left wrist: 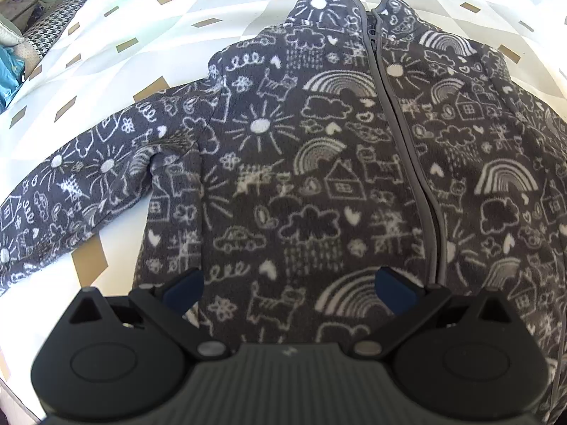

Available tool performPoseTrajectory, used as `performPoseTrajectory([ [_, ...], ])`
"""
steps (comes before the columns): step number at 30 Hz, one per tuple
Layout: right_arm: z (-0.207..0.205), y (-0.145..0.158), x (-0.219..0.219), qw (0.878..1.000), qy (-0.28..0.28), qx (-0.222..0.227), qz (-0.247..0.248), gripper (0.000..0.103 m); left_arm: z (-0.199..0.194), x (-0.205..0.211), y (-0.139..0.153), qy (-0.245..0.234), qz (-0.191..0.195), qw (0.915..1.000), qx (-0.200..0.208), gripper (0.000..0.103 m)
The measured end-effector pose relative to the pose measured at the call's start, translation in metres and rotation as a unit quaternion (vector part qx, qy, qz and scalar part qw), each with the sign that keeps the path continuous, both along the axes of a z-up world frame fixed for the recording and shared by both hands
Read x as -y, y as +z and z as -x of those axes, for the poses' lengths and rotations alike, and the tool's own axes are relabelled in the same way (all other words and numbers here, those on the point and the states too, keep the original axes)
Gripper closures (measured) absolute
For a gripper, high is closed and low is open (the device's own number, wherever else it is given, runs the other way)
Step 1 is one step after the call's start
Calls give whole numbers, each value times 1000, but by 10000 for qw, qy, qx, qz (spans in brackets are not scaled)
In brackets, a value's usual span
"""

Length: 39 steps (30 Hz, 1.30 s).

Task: Fold clothes
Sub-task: 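Grasp the jacket side edge with the right gripper, then lift and fold the gripped jacket side over the body with the right gripper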

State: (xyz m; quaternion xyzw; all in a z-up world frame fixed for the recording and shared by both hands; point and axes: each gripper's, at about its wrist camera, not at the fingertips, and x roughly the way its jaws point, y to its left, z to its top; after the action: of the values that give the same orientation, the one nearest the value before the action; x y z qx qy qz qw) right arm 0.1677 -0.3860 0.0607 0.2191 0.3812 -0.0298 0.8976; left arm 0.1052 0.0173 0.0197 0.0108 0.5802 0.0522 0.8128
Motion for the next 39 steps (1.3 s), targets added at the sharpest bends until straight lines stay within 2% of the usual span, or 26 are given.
performPoseTrajectory([
  [4, -1, 13, -39, 9968, 719, 337, 42, 81, -1, 0, -2, 4, -1, 10000, -25, 0],
  [7, 1, 18, -72, 9888, 1386, 545, 67, 81, -1, -1, -2, 9, 1, 10000, -40, 0],
  [9, 4, 20, -94, 9800, 1879, 644, 95, 81, -1, -1, -3, 15, -1, 10000, -49, 0],
  [13, 10, 15, -139, 9540, 2931, 615, 121, 81, -2, -3, -3, 35, 19, 10000, -62, 0],
  [15, 13, 10, -157, 9424, 3307, 486, 104, 74, -3, -3, -3, 38, 26, 10000, -68, 0],
  [17, 15, 8, -165, 9367, 3463, 478, 189, 68, -3, -4, -3, 44, 35, 10000, -72, 0],
  [18, 15, 8, -167, 9356, 3486, 494, 250, 62, -3, -4, -3, 49, 41, 10000, -71, 0],
  [20, 13, 11, -164, 9411, 3315, 542, 377, 55, -4, -5, -2, 58, 55, 9999, -69, 0],
  [22, 8, 11, -152, 9541, 2917, 483, 467, 52, -4, -6, -2, 62, 59, 9999, -70, 0],
  [25, -5, 6, -125, 9764, 2098, 28, 520, 50, -5, -6, -2, 58, 55, 9999, -76, 0],
  [27, -10, -1, -106, 9858, 1631, -270, 310, 50, -5, -7, -1, 48, 54, 9999, -75, 0],
  [33, -15, -16, -81, 9898, 1216, -721, -163, 49, -5, -6, 0, 66, 56, 9999, -82, 0],
  [39, -19, -22, -85, 9905, 1172, -647, -300, 49, -4, -3, -2, -3, 14, 10000, -79, 0],
])
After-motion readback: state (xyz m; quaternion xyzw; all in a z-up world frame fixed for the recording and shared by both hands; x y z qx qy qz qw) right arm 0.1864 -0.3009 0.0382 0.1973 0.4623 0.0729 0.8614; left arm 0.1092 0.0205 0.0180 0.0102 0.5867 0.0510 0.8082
